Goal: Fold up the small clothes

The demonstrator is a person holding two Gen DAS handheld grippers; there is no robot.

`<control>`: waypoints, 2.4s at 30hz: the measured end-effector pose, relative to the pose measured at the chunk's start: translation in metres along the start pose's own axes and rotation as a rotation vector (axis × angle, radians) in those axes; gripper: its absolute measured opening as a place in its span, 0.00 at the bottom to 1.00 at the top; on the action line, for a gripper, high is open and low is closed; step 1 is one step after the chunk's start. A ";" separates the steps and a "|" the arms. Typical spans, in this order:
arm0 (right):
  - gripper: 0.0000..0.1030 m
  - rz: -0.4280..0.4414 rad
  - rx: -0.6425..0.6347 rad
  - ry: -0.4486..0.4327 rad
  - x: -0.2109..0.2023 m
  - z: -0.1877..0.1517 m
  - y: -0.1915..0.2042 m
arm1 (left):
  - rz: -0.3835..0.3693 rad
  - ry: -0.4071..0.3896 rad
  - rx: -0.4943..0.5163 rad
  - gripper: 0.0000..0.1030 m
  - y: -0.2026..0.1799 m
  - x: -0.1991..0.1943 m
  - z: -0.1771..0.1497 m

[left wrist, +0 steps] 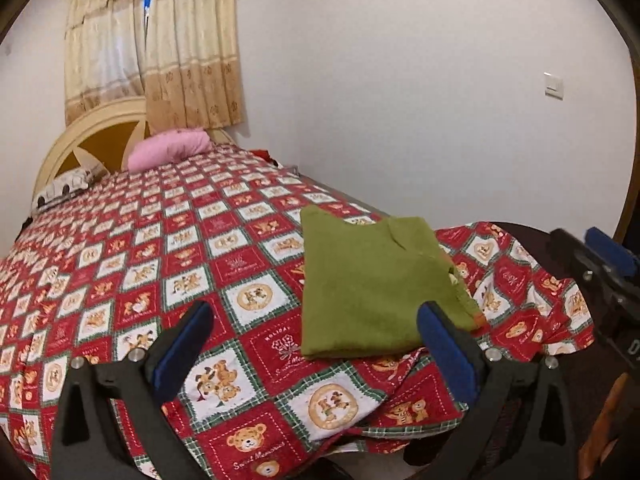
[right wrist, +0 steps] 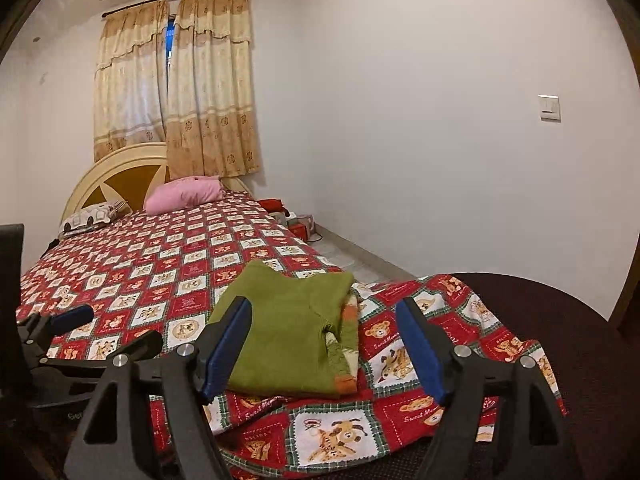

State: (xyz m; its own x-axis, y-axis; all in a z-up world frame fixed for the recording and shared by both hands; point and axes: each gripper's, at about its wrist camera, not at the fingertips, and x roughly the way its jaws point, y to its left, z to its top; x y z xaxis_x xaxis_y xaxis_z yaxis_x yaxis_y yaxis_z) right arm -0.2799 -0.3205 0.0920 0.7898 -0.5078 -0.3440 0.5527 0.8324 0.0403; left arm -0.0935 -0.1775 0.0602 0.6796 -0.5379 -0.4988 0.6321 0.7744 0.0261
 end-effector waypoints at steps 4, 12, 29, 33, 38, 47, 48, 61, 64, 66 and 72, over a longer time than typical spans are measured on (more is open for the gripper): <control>0.73 -0.001 -0.017 -0.007 -0.004 -0.002 0.005 | 0.001 -0.019 0.005 1.00 0.003 -0.005 0.000; 0.73 -0.005 -0.015 -0.033 -0.009 -0.001 0.005 | 0.010 -0.038 0.023 1.00 -0.001 -0.009 -0.001; 0.73 -0.013 0.008 -0.010 -0.001 -0.001 -0.002 | 0.011 -0.030 0.030 1.00 -0.004 -0.009 -0.001; 0.73 -0.012 0.012 -0.008 -0.001 -0.001 -0.003 | 0.012 -0.029 0.031 1.00 -0.004 -0.009 -0.001; 0.73 -0.013 0.018 -0.008 -0.001 -0.002 -0.004 | 0.013 -0.028 0.029 1.00 -0.004 -0.009 -0.002; 0.73 -0.013 0.019 -0.011 -0.001 -0.003 -0.003 | 0.008 -0.024 0.028 1.00 -0.004 -0.010 -0.002; 0.73 -0.013 0.019 -0.010 -0.001 -0.002 -0.003 | 0.008 -0.024 0.028 1.00 -0.004 -0.009 -0.003; 0.73 -0.016 0.028 -0.012 -0.003 -0.003 -0.003 | 0.007 -0.023 0.030 1.00 -0.004 -0.009 -0.003; 0.73 -0.016 0.029 -0.012 -0.003 -0.003 -0.003 | 0.009 -0.023 0.030 1.00 -0.005 -0.008 -0.002; 0.73 -0.016 0.029 -0.012 -0.004 -0.003 -0.003 | 0.007 -0.022 0.031 1.00 -0.005 -0.008 -0.002; 0.73 -0.017 0.029 -0.011 -0.004 -0.003 -0.003 | 0.007 -0.020 0.030 1.00 -0.005 -0.008 -0.003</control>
State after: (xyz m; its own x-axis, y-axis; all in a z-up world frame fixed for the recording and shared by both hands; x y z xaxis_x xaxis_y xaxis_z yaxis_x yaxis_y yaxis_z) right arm -0.2853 -0.3199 0.0903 0.7829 -0.5247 -0.3342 0.5737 0.8167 0.0619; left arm -0.1035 -0.1760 0.0617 0.6914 -0.5393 -0.4807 0.6380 0.7680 0.0559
